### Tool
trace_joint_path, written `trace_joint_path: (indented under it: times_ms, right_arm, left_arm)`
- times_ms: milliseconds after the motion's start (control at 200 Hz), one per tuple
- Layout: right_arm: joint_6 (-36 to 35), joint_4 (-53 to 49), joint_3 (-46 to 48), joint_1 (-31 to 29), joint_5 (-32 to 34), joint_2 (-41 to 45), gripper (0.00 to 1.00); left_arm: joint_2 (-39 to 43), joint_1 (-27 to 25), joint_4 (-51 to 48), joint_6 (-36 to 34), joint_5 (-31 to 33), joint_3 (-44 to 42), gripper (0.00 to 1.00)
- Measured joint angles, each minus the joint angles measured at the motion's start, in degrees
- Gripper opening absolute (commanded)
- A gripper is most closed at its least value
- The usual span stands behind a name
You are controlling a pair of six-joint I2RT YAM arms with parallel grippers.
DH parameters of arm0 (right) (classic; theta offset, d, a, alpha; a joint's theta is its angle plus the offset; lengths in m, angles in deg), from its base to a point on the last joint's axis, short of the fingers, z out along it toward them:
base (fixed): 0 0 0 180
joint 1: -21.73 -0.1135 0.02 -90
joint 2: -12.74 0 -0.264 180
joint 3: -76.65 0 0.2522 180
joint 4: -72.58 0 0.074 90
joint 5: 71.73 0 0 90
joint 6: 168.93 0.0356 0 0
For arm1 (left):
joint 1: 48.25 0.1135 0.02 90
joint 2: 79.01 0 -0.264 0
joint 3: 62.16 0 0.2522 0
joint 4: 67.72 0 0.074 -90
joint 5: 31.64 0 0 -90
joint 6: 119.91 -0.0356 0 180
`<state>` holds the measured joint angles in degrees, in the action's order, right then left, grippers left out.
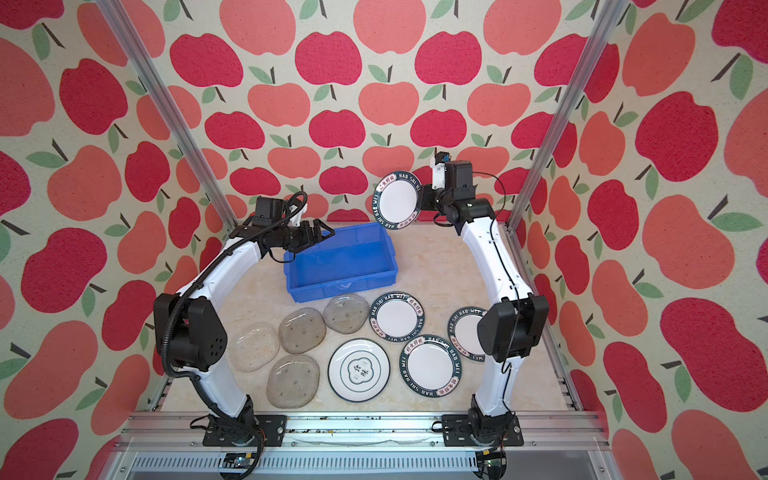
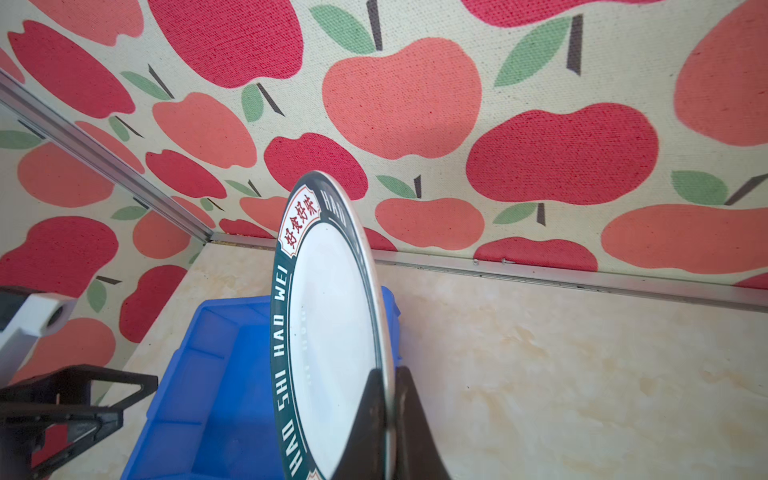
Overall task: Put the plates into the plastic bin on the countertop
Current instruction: 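Grasp the green-rimmed plate's edge with the right gripper and lift it, then carry the plate over the blue bin and lower it inside with the right gripper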
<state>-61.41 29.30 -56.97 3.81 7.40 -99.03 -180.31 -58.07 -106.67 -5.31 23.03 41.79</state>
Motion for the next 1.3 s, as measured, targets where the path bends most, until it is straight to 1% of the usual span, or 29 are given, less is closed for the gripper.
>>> trace_joint_path:
  times_ms: [110, 265, 415, 525, 600, 810, 1011, 1091, 1301]
  right_arm:
    - [3.04, -1.07, -4.35, -1.99, -2.51, -6.97, 0.00]
    - [7.10, -3.10, -8.79, -6.88, -5.81, -16.68, 0.00]
    - [9.73, -4.85, -13.73, -11.82, -9.11, -23.65, 0.00]
    - [11.08, -5.70, -18.49, -14.10, -11.65, -28.11, 0.00]
    - [11.69, -5.66, -20.09, -14.62, -13.14, -30.03, 0.00]
    - [14.43, -4.20, -20.06, -14.73, -16.61, -34.14, 0.00]
    - [17.73, 0.07, -19.93, -15.76, -19.15, -37.94, 0.00]
    - [18.53, 1.86, -20.02, -16.15, -19.85, -39.36, 0.00]
    - [18.60, 1.73, -21.99, -16.74, -19.89, -43.17, 0.00]
  left_arm:
    - [3.52, 1.40, 1.62, 1.25, -0.07, -3.54, 0.95]
    - [6.49, 3.67, 3.19, 2.56, -0.17, -6.10, 0.95]
    - [7.93, 3.85, 4.26, 2.58, -0.02, -7.76, 0.95]
    - [8.15, 3.82, 4.48, 2.56, -0.04, -8.70, 0.95]
    - [8.15, 3.82, 4.52, 2.56, -0.02, -9.31, 0.95]
    - [8.22, 3.82, 5.33, 2.58, -0.09, -10.88, 0.95]
    - [8.20, 3.82, 7.08, 2.99, -0.52, -12.55, 0.95]
    - [8.20, 3.82, 8.00, 3.17, -0.74, -13.27, 0.95]
    - [8.00, 3.43, 8.37, 3.23, -0.94, -13.77, 0.95]
